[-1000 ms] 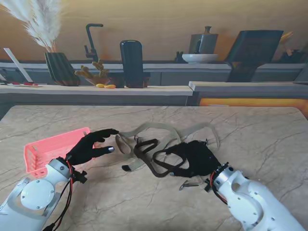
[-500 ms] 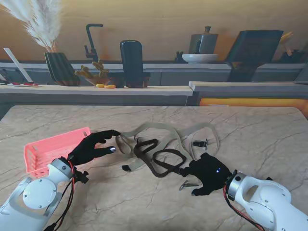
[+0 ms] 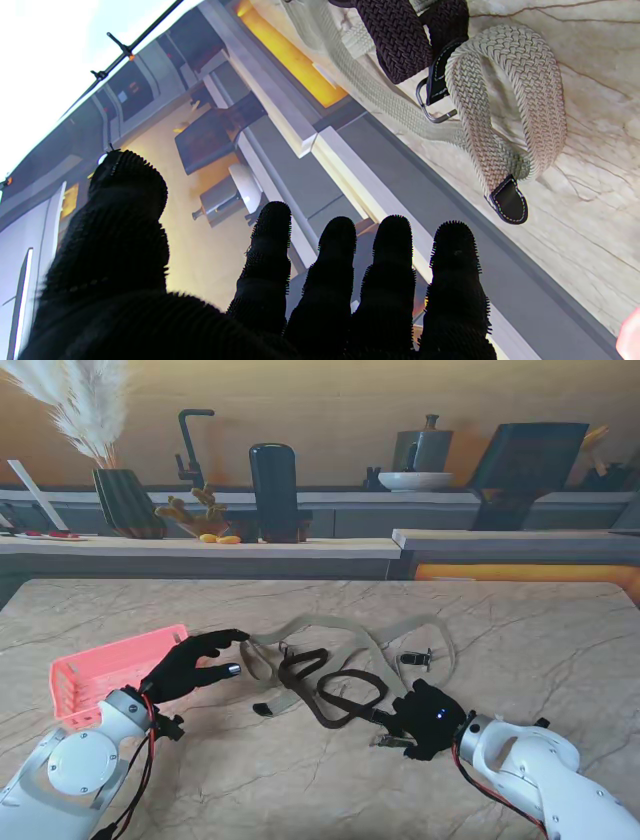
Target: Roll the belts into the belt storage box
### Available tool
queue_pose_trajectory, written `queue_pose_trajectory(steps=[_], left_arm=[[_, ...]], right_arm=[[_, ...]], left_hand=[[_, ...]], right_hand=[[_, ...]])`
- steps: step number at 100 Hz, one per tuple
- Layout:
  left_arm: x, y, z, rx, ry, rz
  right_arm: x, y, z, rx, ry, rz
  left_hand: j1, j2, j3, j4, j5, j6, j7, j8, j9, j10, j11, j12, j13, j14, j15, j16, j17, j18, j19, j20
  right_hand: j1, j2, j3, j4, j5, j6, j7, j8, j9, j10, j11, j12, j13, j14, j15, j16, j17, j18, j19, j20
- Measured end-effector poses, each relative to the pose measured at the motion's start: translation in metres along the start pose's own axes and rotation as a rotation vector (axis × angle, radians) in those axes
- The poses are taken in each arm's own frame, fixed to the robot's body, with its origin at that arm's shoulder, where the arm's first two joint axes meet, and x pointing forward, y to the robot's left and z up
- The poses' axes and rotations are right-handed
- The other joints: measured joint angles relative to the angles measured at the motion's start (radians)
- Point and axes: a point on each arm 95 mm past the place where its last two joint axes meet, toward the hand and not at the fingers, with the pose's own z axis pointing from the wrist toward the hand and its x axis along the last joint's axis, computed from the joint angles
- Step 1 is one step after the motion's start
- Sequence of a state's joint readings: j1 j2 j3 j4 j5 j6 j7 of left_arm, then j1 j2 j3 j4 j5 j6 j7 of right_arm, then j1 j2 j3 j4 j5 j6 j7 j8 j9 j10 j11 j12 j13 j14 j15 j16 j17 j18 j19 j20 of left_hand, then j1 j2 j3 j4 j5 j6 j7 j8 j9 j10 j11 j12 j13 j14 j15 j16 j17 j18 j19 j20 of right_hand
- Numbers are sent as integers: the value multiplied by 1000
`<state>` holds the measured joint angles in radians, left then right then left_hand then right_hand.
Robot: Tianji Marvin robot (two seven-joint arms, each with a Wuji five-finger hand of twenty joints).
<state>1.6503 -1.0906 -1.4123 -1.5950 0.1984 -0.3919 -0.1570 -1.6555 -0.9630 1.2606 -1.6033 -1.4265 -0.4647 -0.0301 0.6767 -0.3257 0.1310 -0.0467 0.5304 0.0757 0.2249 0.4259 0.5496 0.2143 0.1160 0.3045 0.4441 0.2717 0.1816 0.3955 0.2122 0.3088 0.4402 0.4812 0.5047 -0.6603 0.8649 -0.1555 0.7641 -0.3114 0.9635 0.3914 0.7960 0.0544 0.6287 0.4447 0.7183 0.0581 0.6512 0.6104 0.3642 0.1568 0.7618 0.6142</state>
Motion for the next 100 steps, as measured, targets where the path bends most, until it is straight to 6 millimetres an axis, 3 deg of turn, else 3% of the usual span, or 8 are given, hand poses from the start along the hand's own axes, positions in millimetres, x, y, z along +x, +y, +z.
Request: queue_pose_trajectory(steps=[10,26,45,59,66,78,86,100], left_arm=[[0,0,0,2,0,0],[0,0,0,4,-1,6],[5,6,7,32,50,-193],[11,19,22,89,40,46],[15,25,28,92,48,60],[22,37,38,85,68,47],[25,45,46,105,77,88],[25,57,61,20,51,67]], right_arm=[[-2,-1,2,17,9,37],[-6,5,-1,26,-14,229],[-12,21,-1,-60,-123,561],[-21,36,5,-135,-227,918],[-26,44,11,-164,-266,1059],[-31,61,22,-228,-271,1170],[-33,72,30,-305,-288,1265],[-32,90,42,-402,-287,1361]], left_hand=[[0,0,0,0,0,0,0,0,0,0,0,0,0,0,0,0,0,0,0,0],[0,0,-1,0,1,0,0,4,13,0,0,0,3,0,2,0,0,0,12,0],[0,3,-1,0,18,-3,0,13,13,0,0,1,12,0,14,17,0,0,32,1],[12,3,-1,0,10,-7,9,18,13,0,0,2,16,0,26,26,-1,0,61,16],[12,2,1,0,-4,-7,9,21,11,0,0,2,16,0,26,35,-2,0,75,17],[12,1,45,0,-44,-10,21,16,10,0,5,18,5,-10,26,36,-15,-14,89,17],[-4,-1,149,0,-44,-10,35,16,9,0,6,18,-15,-11,22,36,-35,-32,104,4],[-4,-1,174,0,-44,-10,48,16,-34,0,20,18,-40,-20,24,36,-52,-60,105,-13]], right_hand=[[5,-11,17,-32,55,0,41,-51,123,-49,18,0,40,-4,55,31,32,-3,43,0],[26,39,3,-54,55,43,46,-42,147,-55,64,27,55,-4,114,78,44,-14,99,0],[58,69,-22,-75,52,105,47,17,147,-27,110,52,53,12,167,120,56,-13,144,25],[82,81,-29,-75,52,151,47,35,147,4,148,66,52,41,217,151,45,-11,168,45],[92,99,-42,-75,51,172,47,50,146,21,169,78,51,60,240,162,32,-11,180,51],[93,108,-52,-75,43,175,47,64,144,30,186,89,51,69,263,172,30,-10,194,61],[93,109,-52,-75,43,175,47,66,144,38,186,89,51,74,270,173,28,-10,206,67],[93,109,-52,-75,43,176,47,68,144,50,189,89,51,76,304,184,19,-10,238,73]])
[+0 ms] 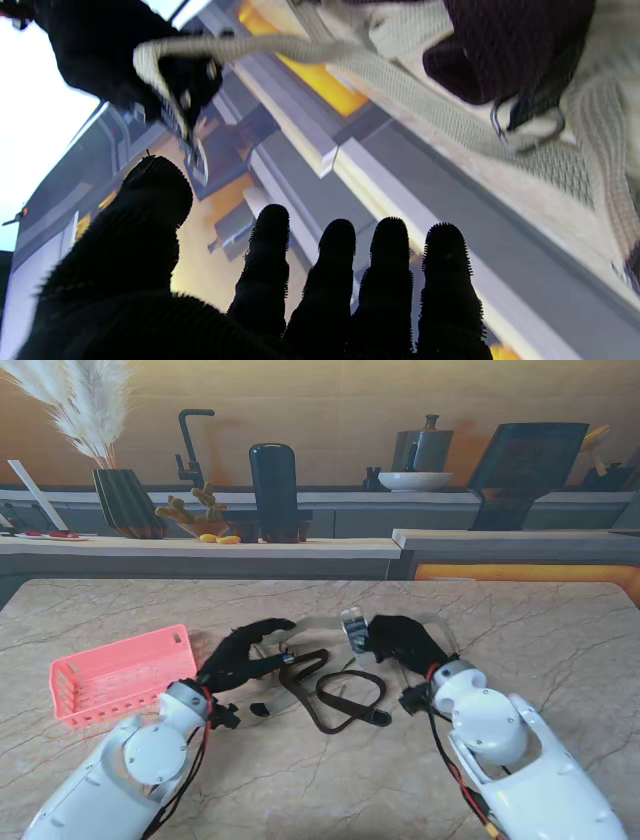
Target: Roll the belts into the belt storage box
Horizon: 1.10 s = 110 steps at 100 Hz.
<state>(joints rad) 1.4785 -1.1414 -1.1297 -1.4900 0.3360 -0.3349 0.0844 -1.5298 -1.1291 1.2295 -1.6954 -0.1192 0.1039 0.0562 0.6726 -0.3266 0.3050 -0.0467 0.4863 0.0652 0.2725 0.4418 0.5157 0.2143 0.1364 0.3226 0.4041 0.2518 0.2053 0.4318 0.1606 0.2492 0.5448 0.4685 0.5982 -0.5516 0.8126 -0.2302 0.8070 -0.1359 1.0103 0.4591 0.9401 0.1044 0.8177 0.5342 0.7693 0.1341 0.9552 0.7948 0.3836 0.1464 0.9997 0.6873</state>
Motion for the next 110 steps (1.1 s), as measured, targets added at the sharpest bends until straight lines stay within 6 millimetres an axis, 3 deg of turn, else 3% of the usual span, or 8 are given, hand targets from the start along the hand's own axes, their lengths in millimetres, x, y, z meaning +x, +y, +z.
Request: queue_pose_trajectory(steps=[21,44,66,88,93,105,110], left_arm=[[2,21,19,-60,-21,-11],[4,43,36,-47,35,37],[11,54,50,-36,12,-3],[18,64,65,13,-3,-54],[22,67,67,17,10,-69],[29,71,69,33,38,-85],[30,72,69,41,37,-101]], right_arm=[[21,-13,8,-7,85,18],[45,-20,9,-33,171,19],[65,-19,7,-43,220,18],[73,-19,7,-60,237,20],[74,-18,7,-72,238,21],[75,-17,9,-92,234,26],[75,-16,10,-103,231,25]], left_hand=[[0,0,2,0,-65,9,8,5,-140,-2,9,-1,-106,-19,-13,-23,-54,-52,-52,-44],[-40,2,82,0,-122,19,15,-16,-191,-36,17,-63,-120,-55,-23,-75,-66,-111,-64,-93],[-40,1,92,0,-164,26,15,-32,-264,-36,43,-77,-173,-61,-20,-76,-102,-122,-64,-116],[-29,2,98,0,-201,28,65,-28,-264,-36,78,-77,-183,-61,15,-76,-114,-122,-18,-117],[-3,10,92,0,-201,22,101,-20,-254,-37,100,-74,-181,-64,34,-76,-113,-122,8,-117],[190,170,-9,1,-144,-7,218,22,-120,-66,159,-46,-90,-105,83,-76,-91,-122,85,-117],[328,201,-139,1,-102,-17,268,35,-42,-74,190,-31,-37,-106,117,-75,-73,-122,123,-117]], right_hand=[[0,0,0,0,0,0,0,1,0,4,0,0,0,0,20,9,1,0,13,11],[0,0,0,0,0,0,0,1,0,4,0,0,3,0,20,9,6,0,14,11],[0,0,0,1,0,0,0,1,0,11,12,0,30,-4,21,9,13,0,33,11],[0,0,0,2,0,-2,0,1,0,14,22,0,30,-9,21,9,11,0,40,11],[0,1,0,2,-2,-5,0,1,0,14,22,0,30,-12,21,9,11,0,40,11],[0,1,0,2,-2,-8,0,1,0,14,22,0,30,-13,21,6,10,0,40,12],[0,1,0,2,-2,-9,0,1,0,14,22,0,30,-14,21,0,10,0,40,12]])
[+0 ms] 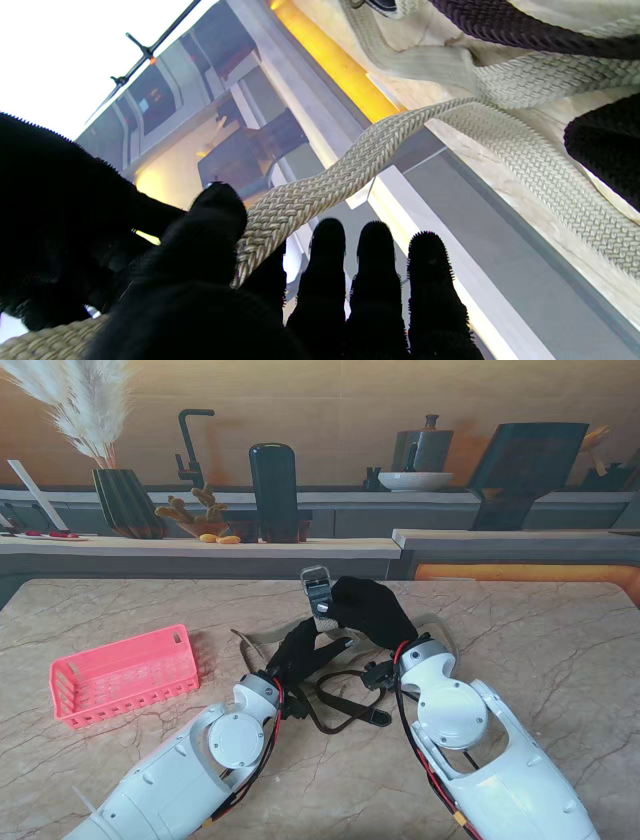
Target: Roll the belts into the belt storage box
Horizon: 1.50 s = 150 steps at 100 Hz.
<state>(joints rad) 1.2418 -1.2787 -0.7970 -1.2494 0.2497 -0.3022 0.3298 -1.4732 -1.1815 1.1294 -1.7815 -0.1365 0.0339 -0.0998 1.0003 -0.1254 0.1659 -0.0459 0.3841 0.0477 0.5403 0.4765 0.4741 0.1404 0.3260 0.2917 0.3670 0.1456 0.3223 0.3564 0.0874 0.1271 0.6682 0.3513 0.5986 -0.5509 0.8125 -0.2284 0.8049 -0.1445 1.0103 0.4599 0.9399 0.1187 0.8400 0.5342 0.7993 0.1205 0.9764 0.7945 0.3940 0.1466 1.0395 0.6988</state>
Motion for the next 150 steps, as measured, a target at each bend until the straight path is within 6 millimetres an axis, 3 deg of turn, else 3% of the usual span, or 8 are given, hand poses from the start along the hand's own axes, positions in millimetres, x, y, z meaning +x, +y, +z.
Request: queue_pose_trajectory(steps=[6,17,28,54,73,96,110,150], left_arm=[[1,1,-1,13,-7,-33],[3,3,-5,35,-12,-57],[4,4,-9,36,2,-25],[3,4,-13,38,12,-51],[2,4,-13,47,20,-107],[3,2,-20,56,29,-92],[4,1,-22,46,51,-82],[8,-5,-29,1,67,-134]], right_arm=[[-1,2,1,-13,-4,-6],[-2,5,2,-35,-18,-8],[-4,8,2,-44,-38,-17],[-9,9,4,-28,-91,70],[-8,8,3,-34,-82,-24],[-15,10,5,-12,-172,-92],[-26,14,7,27,-207,-203],[-44,26,-1,44,-21,-305]], left_hand=[[139,25,-126,0,63,-13,73,13,86,-1,24,7,69,0,39,11,26,1,46,12],[211,32,-168,2,119,-21,189,15,269,-1,97,57,228,10,161,49,106,22,163,62],[211,32,-168,2,122,-21,297,53,373,-10,181,114,334,25,263,76,174,31,262,99],[211,32,-184,2,122,-21,342,112,381,-23,240,181,350,26,324,114,183,51,290,117],[211,18,-186,2,111,8,394,229,409,-23,384,330,401,33,466,269,209,65,364,145],[93,-33,24,-4,73,19,436,398,409,-35,525,538,403,32,580,415,209,67,406,172],[44,-56,104,-4,73,19,446,434,409,-36,539,569,403,32,589,429,209,68,406,181],[-4,-77,171,-5,74,20,460,435,418,-39,548,571,415,31,579,432,209,71,406,182]], right_hand=[[0,0,0,0,0,0,0,0,0,0,0,0,0,-1,0,-1,0,0,0,0],[0,1,0,0,-1,-1,0,-1,0,0,0,0,0,-4,0,-1,-3,0,0,0],[0,11,-1,0,-11,-3,0,-4,0,0,0,-1,0,-7,0,-3,-10,0,0,0],[-1,12,-22,0,-11,-4,0,-4,0,0,0,-11,0,-7,0,-13,-10,0,0,0],[-1,14,-34,0,-11,-4,1,-9,0,0,0,-12,0,-7,0,-13,-10,0,0,0],[-68,76,-101,43,-38,33,-45,-6,-37,34,-19,-23,-23,16,-26,-29,-54,27,0,0],[-181,150,-134,128,-43,105,-273,142,-86,67,-52,-25,-66,38,-64,-42,-79,42,-7,-10],[-254,150,-189,129,-251,82,-435,156,-217,58,-158,-68,-136,3,-250,-126,-100,35,-91,-11]])
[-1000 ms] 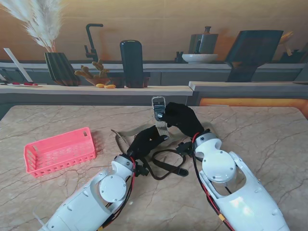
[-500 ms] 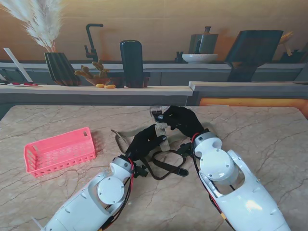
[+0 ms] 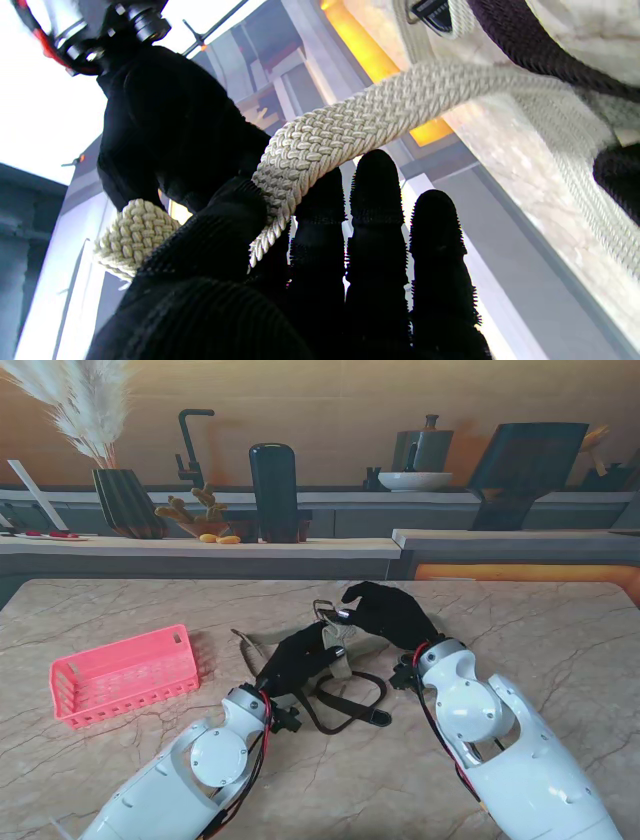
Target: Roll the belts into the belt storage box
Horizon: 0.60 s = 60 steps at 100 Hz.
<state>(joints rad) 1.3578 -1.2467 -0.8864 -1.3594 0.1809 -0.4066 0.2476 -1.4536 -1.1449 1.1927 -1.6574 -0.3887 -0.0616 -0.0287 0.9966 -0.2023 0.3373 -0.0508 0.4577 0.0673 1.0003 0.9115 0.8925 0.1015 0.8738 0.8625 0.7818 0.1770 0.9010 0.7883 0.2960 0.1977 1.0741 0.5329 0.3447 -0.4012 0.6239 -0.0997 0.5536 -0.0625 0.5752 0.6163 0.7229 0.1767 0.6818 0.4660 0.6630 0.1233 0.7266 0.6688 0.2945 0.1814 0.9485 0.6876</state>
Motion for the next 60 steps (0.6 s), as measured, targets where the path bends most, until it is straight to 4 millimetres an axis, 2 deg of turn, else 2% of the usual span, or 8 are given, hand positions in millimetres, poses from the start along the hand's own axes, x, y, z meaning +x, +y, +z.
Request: queue_pose_trajectory(steps=[21,23,26,30,37,50,53,60], left_arm=[[3,3,-5,-21,-17,-73],[3,3,-5,-24,-18,-75],[3,3,-6,-29,-18,-80],[4,4,-6,-39,-19,-90],[4,4,-7,-55,-19,-99],[3,3,-8,-60,-19,-95],[3,2,-8,-60,-19,-94],[2,2,-9,-63,-20,-93]], right_arm=[[-4,0,-7,-39,73,-43],[-4,0,-8,-44,82,-52],[-4,0,-9,-52,95,-69],[-5,1,-10,-61,109,-95],[-5,2,-10,-75,121,-121],[-5,4,-11,-82,141,-111],[-4,4,-11,-83,150,-111],[-3,5,-12,-84,174,-117]], left_hand=[[-11,-10,17,-1,1,0,6,0,9,-5,0,0,0,0,-1,0,0,3,0,0],[-13,-11,23,-1,2,-1,6,0,9,-5,0,0,0,0,-1,0,0,4,0,0],[-15,-12,31,-1,2,-1,6,0,10,-5,0,0,0,0,-1,0,0,4,0,0],[-26,-22,48,-2,8,-4,6,0,10,-5,0,0,12,0,-3,0,0,7,0,0],[-26,-22,51,-2,8,-5,6,0,10,-5,0,0,12,0,-3,0,0,12,0,0],[-27,-32,56,-2,14,-5,6,1,21,-6,0,0,12,0,-3,0,1,13,0,0],[-27,-32,56,-2,14,-5,6,1,21,-6,0,0,12,0,-3,0,1,13,0,0],[-28,-32,57,-2,14,-5,6,1,21,-6,0,0,12,0,-12,0,1,14,0,0]], right_hand=[[-12,40,2,0,-64,-68,5,-2,-17,-15,-26,-13,7,-24,-47,-20,11,-9,-39,0],[-33,49,21,8,-77,-74,9,-6,-24,-20,-31,-28,8,-27,-56,-26,12,-10,-42,0],[-49,44,10,8,-88,-75,9,-12,-26,-25,-31,-28,8,-31,-59,-29,13,-10,-46,0],[-61,98,15,6,-113,-75,16,-23,-35,-28,-31,-29,9,-41,-71,-39,15,-11,-52,0],[-62,135,3,9,-139,-71,20,-43,-35,-39,-31,-33,10,-46,-80,-49,25,-13,-58,0],[-74,124,-27,10,-150,-56,31,-55,-35,-52,-31,-49,11,-59,-104,-65,26,-23,-61,0],[-77,124,-11,10,-161,-52,38,-64,-35,-60,-31,-57,11,-64,-114,-68,26,-23,-66,0],[-149,123,26,9,-185,-50,46,-80,-46,-67,-42,-68,11,-73,-141,-88,26,-26,-86,0]])
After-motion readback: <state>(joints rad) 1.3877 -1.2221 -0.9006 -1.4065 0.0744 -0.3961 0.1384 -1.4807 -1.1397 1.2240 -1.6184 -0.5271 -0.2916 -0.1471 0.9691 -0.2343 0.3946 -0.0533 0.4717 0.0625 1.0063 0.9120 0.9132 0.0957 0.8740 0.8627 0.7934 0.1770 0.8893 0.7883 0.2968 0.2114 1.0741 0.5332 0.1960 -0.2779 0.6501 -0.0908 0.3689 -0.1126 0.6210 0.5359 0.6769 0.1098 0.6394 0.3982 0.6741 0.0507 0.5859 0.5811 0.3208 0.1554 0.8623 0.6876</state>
